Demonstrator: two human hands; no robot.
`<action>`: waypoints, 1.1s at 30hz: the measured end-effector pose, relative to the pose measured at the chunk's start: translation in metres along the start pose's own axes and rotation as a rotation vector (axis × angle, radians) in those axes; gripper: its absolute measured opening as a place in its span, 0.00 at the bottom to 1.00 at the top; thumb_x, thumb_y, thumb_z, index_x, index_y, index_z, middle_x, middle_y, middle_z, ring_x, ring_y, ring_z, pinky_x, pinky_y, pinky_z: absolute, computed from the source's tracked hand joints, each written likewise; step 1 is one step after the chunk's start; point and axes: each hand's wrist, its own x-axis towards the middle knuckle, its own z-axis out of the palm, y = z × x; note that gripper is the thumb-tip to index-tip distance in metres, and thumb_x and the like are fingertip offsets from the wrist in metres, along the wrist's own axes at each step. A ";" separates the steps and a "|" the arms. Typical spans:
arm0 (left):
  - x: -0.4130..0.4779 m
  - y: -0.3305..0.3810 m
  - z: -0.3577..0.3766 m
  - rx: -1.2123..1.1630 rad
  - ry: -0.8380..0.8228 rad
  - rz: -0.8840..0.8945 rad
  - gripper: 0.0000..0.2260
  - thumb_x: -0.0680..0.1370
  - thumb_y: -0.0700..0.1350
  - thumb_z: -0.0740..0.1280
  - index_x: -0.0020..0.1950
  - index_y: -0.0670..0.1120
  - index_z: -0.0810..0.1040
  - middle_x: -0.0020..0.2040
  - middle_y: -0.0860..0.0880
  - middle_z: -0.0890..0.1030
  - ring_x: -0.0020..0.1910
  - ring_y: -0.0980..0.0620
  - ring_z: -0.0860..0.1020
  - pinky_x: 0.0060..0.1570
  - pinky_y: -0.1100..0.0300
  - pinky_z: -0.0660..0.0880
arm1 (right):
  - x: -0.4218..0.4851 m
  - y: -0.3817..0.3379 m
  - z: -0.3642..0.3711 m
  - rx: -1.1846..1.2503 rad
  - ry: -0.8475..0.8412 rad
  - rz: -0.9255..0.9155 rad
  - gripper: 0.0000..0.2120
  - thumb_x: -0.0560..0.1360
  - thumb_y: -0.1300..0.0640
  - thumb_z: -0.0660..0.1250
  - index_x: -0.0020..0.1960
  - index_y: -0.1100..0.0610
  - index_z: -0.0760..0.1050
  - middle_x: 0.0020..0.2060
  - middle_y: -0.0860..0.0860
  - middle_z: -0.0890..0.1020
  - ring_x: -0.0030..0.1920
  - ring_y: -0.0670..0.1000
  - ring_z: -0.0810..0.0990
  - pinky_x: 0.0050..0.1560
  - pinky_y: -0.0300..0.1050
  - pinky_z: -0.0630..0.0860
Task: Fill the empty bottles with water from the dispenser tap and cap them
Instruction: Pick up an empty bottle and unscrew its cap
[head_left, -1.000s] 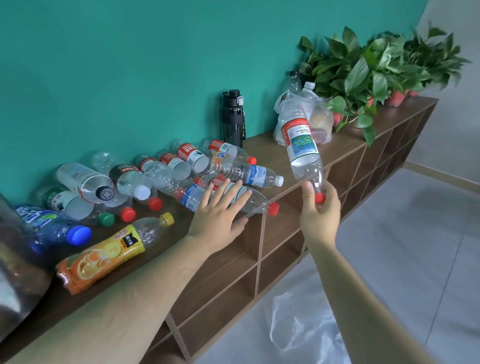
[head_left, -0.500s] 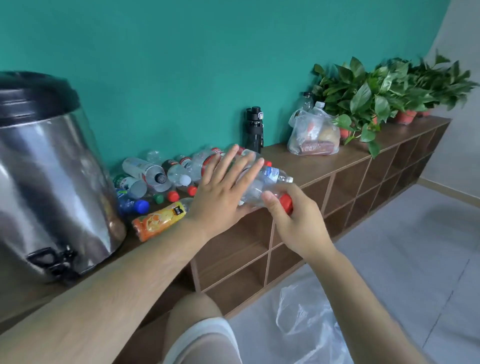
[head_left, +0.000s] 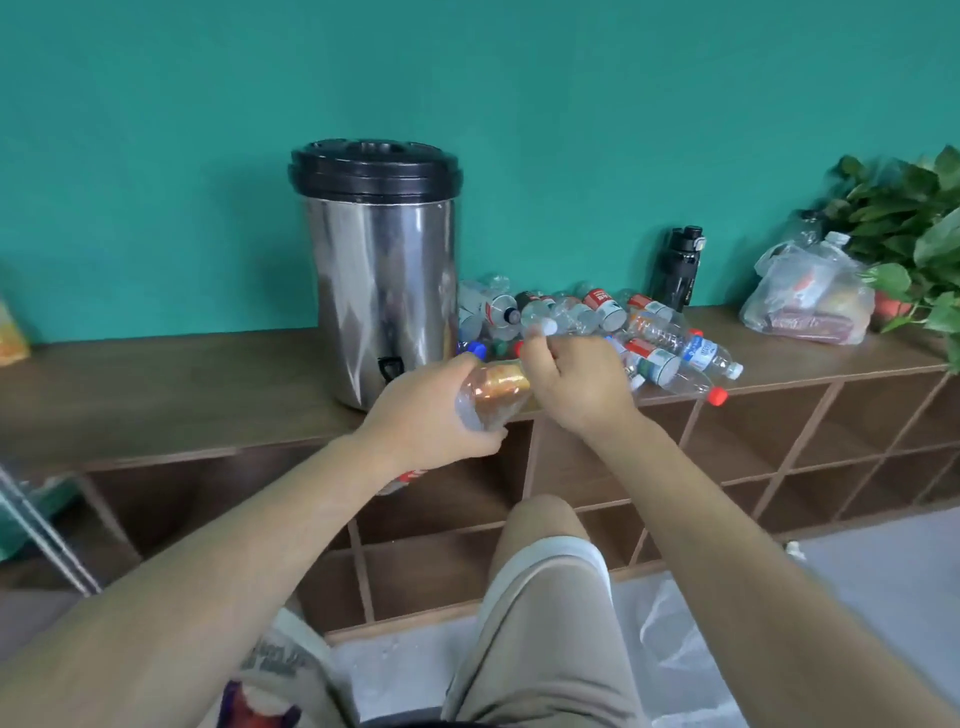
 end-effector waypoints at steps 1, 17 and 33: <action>-0.011 -0.006 -0.006 -0.146 -0.075 -0.059 0.20 0.69 0.59 0.77 0.54 0.59 0.73 0.48 0.60 0.81 0.46 0.59 0.79 0.44 0.63 0.72 | -0.002 -0.005 0.004 -0.005 -0.031 -0.079 0.28 0.82 0.45 0.52 0.25 0.54 0.57 0.20 0.49 0.61 0.25 0.49 0.62 0.30 0.49 0.55; -0.107 -0.047 -0.008 -0.872 -0.375 -0.383 0.19 0.66 0.48 0.80 0.54 0.50 0.80 0.50 0.42 0.85 0.49 0.35 0.85 0.56 0.39 0.80 | -0.035 -0.038 0.018 0.196 -0.627 -0.393 0.02 0.85 0.58 0.63 0.54 0.52 0.72 0.48 0.48 0.78 0.48 0.41 0.75 0.53 0.38 0.68; -0.114 -0.101 0.081 -0.994 -0.149 -0.686 0.31 0.66 0.58 0.82 0.64 0.59 0.72 0.60 0.47 0.81 0.55 0.45 0.84 0.60 0.42 0.80 | -0.007 -0.020 0.092 0.435 -0.245 0.046 0.12 0.85 0.62 0.54 0.50 0.63 0.75 0.41 0.51 0.76 0.42 0.47 0.74 0.44 0.35 0.70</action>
